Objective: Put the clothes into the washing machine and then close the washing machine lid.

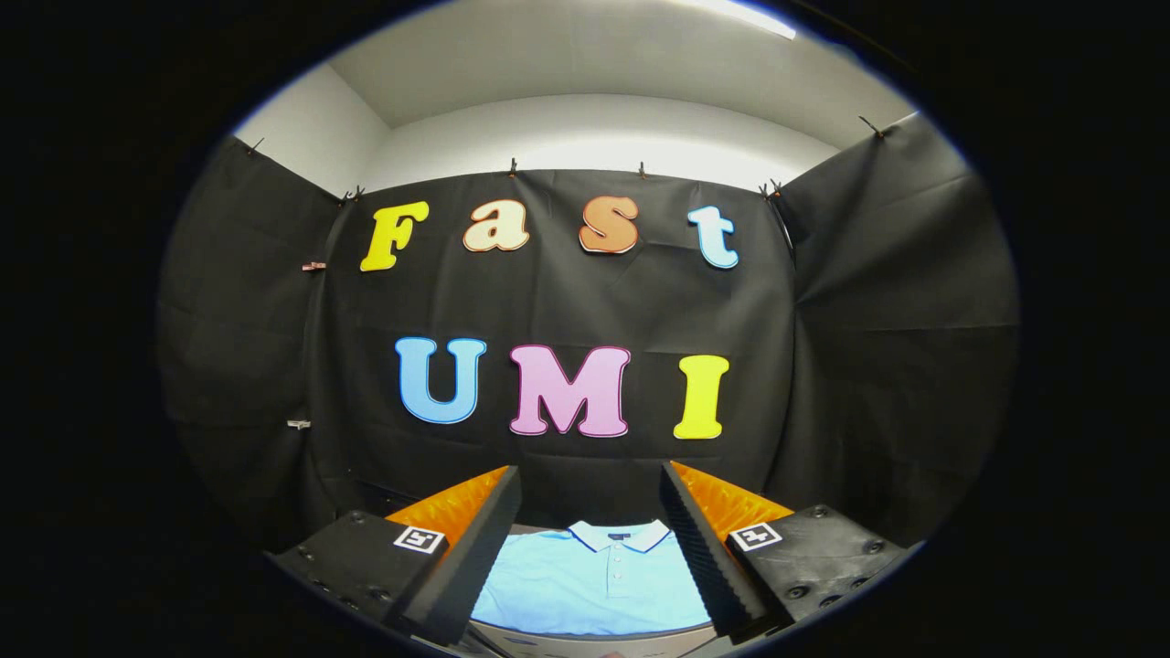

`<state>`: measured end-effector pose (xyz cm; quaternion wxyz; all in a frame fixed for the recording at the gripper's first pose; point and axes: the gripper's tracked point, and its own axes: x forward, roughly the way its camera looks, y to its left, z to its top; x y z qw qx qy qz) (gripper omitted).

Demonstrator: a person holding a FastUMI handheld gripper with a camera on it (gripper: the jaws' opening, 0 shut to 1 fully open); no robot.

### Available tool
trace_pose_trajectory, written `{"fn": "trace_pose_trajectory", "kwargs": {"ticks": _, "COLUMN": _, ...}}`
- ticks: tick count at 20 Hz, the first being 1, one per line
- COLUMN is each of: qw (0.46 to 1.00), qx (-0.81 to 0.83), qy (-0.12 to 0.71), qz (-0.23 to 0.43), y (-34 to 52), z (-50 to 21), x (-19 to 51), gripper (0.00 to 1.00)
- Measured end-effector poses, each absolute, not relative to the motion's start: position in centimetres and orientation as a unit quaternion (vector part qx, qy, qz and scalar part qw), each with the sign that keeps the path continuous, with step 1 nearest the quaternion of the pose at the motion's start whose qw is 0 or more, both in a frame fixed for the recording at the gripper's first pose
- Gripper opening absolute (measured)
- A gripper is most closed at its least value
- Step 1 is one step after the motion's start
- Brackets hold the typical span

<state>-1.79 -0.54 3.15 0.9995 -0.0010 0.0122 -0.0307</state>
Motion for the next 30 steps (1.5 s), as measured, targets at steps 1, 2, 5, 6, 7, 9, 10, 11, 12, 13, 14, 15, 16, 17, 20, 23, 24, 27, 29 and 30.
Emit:
{"fn": "trace_pose_trajectory", "kwargs": {"ticks": 1, "qw": 0.999, "qx": -0.002, "qy": 0.013, "qz": -0.031, "y": -0.5, "z": 3.1, "x": -1.7, "gripper": 0.97}}
{"fn": "trace_pose_trajectory", "kwargs": {"ticks": 2, "qw": 0.999, "qx": -0.003, "qy": 0.015, "qz": -0.032, "y": -0.4, "z": 3.1, "x": -1.4, "gripper": 0.97}}
{"fn": "trace_pose_trajectory", "kwargs": {"ticks": 5, "qw": 0.999, "qx": 0.002, "qy": 0.032, "qz": -0.034, "y": -0.3, "z": 1.9, "x": -0.6, "gripper": 0.97}}
{"fn": "trace_pose_trajectory", "kwargs": {"ticks": 6, "qw": 0.999, "qx": 0.002, "qy": 0.037, "qz": -0.035, "y": -0.3, "z": 1.6, "x": -0.4, "gripper": 0.97}}
{"fn": "trace_pose_trajectory", "kwargs": {"ticks": 7, "qw": 0.998, "qx": 0.002, "qy": 0.042, "qz": -0.038, "y": -0.4, "z": 1.2, "x": -0.2, "gripper": 0.97}}
{"fn": "trace_pose_trajectory", "kwargs": {"ticks": 9, "qw": 0.997, "qx": 0.002, "qy": 0.054, "qz": -0.047, "y": -1.0, "z": 0.3, "x": 0.5, "gripper": 0.97}}
{"fn": "trace_pose_trajectory", "kwargs": {"ticks": 10, "qw": 0.997, "qx": 0.002, "qy": 0.060, "qz": -0.052, "y": -1.2, "z": -0.4, "x": 0.7, "gripper": 0.97}}
{"fn": "trace_pose_trajectory", "kwargs": {"ticks": 11, "qw": 0.996, "qx": 0.002, "qy": 0.067, "qz": -0.055, "y": -1.4, "z": -1.0, "x": 1.2, "gripper": 0.97}}
{"fn": "trace_pose_trajectory", "kwargs": {"ticks": 12, "qw": 0.995, "qx": 0.008, "qy": 0.080, "qz": -0.054, "y": -1.4, "z": -1.9, "x": 1.7, "gripper": 0.97}}
{"fn": "trace_pose_trajectory", "kwargs": {"ticks": 13, "qw": 0.994, "qx": 0.014, "qy": 0.091, "qz": -0.054, "y": -1.5, "z": -2.9, "x": 2.4, "gripper": 0.97}}
{"fn": "trace_pose_trajectory", "kwargs": {"ticks": 14, "qw": 0.993, "qx": 0.014, "qy": 0.104, "qz": -0.059, "y": -1.9, "z": -4.0, "x": 2.8, "gripper": 0.97}}
{"fn": "trace_pose_trajectory", "kwargs": {"ticks": 15, "qw": 0.992, "qx": 0.016, "qy": 0.112, "qz": -0.062, "y": -2.2, "z": -5.0, "x": 3.5, "gripper": 0.97}}
{"fn": "trace_pose_trajectory", "kwargs": {"ticks": 16, "qw": 0.991, "qx": 0.007, "qy": 0.122, "qz": -0.063, "y": -2.3, "z": -5.9, "x": 4.1, "gripper": 0.98}}
{"fn": "trace_pose_trajectory", "kwargs": {"ticks": 17, "qw": 0.990, "qx": 0.003, "qy": 0.127, "qz": -0.061, "y": -2.4, "z": -6.6, "x": 4.8, "gripper": 0.98}}
{"fn": "trace_pose_trajectory", "kwargs": {"ticks": 20, "qw": 0.987, "qx": 0.021, "qy": 0.150, "qz": -0.059, "y": -3.2, "z": -10.4, "x": 7.4, "gripper": 0.98}}
{"fn": "trace_pose_trajectory", "kwargs": {"ticks": 23, "qw": 0.982, "qx": 0.036, "qy": 0.174, "qz": -0.065, "y": -4.1, "z": -11.9, "x": 7.9, "gripper": 0.98}}
{"fn": "trace_pose_trajectory", "kwargs": {"ticks": 24, "qw": 0.979, "qx": 0.044, "qy": 0.188, "qz": -0.064, "y": -4.3, "z": -13.2, "x": 8.3, "gripper": 0.98}}
{"fn": "trace_pose_trajectory", "kwargs": {"ticks": 27, "qw": 0.967, "qx": 0.056, "qy": 0.240, "qz": -0.066, "y": -5.0, "z": -16.9, "x": 9.3, "gripper": 0.98}}
{"fn": "trace_pose_trajectory", "kwargs": {"ticks": 29, "qw": 0.961, "qx": 0.063, "qy": 0.261, "qz": -0.066, "y": -5.4, "z": -18.7, "x": 9.8, "gripper": 0.99}}
{"fn": "trace_pose_trajectory", "kwargs": {"ticks": 30, "qw": 0.958, "qx": 0.063, "qy": 0.271, "qz": -0.067, "y": -5.7, "z": -19.4, "x": 10.2, "gripper": 0.99}}
